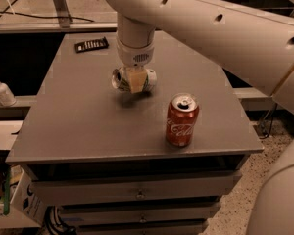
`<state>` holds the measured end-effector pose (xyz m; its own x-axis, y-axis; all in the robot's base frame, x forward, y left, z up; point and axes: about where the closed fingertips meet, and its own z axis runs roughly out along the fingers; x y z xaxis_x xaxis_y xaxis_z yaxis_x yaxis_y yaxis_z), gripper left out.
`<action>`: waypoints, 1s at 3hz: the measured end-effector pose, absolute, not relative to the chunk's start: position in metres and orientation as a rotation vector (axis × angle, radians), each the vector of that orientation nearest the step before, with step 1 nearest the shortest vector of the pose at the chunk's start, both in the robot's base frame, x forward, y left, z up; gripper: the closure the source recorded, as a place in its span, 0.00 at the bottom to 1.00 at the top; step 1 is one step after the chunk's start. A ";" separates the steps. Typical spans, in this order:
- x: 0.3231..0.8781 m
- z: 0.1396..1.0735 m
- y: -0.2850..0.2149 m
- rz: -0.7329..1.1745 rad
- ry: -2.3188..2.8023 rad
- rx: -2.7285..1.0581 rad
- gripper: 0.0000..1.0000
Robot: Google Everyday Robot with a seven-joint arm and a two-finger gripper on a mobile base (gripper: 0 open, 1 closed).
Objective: Knock 7up can over
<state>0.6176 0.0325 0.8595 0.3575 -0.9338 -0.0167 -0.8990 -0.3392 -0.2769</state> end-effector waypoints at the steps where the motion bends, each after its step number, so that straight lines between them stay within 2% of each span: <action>1: 0.617 0.859 0.032 -0.213 1.642 -2.382 0.12; 2: 0.617 0.859 0.032 -0.213 1.642 -2.382 0.00; 3: 0.617 0.859 0.032 -0.213 1.642 -2.382 0.00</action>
Offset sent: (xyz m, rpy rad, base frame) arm -0.0003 -0.0001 0.0000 -0.0003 -0.0004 0.0003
